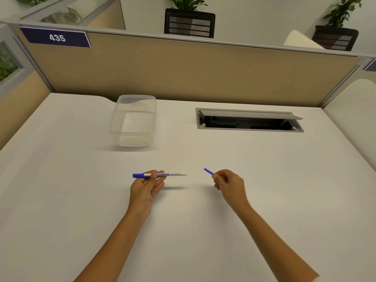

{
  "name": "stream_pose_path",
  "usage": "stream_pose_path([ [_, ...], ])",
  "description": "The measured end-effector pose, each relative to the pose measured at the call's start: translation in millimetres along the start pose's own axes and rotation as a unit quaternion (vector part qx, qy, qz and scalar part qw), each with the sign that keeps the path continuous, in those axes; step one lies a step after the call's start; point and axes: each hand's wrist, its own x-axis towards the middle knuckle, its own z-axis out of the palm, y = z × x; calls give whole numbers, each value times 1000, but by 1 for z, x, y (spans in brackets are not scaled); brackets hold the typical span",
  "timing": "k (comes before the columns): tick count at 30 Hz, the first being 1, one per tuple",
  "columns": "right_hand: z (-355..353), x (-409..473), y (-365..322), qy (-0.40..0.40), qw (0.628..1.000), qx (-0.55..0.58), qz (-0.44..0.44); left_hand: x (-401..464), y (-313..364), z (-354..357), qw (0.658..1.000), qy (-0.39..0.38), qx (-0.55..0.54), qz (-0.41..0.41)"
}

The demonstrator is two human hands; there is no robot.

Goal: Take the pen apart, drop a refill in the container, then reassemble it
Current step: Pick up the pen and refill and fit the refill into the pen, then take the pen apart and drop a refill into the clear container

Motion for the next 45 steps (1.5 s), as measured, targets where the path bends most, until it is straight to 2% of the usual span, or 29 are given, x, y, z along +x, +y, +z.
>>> stream_pose_path([
  [5, 33, -14, 29, 59, 990, -121, -42, 4, -14, -1, 998, -2, -39, -50],
  [10, 45, -22, 42, 111, 968, -209, -87, 8, -18, -4, 998, -2, -25, -66],
  [17, 47, -27, 47, 103, 967, -211, -99, 8, -14, -1, 998, 5, 4, -65],
  [21, 45, -35, 54, 97, 970, -202, -95, 5, 1, 5, 996, -8, 90, -6],
  [23, 42, -38, 58, 99, 969, -204, -96, 2, 10, 12, 978, -27, 198, 65],
  [26, 41, -41, 60, 93, 967, -213, -102, -4, 21, 24, 918, -67, 352, 169],
  [30, 44, -44, 58, 87, 965, -224, -109, -7, 22, 35, 854, -98, 448, 245],
  [34, 44, -44, 57, 89, 962, -232, -110, -8, 17, 39, 819, -121, 499, 258],
  [36, 44, -44, 56, 87, 963, -234, -106, -8, 14, 40, 818, -124, 499, 257],
  [40, 41, -44, 54, 95, 969, -203, -101, -8, 13, 41, 841, -102, 469, 249],
  [43, 30, -38, 52, 176, 959, -200, -100, -9, 15, 39, 864, -90, 434, 241],
  [45, 15, -26, 50, 212, 955, -197, -55, -9, 18, 38, 888, -73, 397, 218],
])
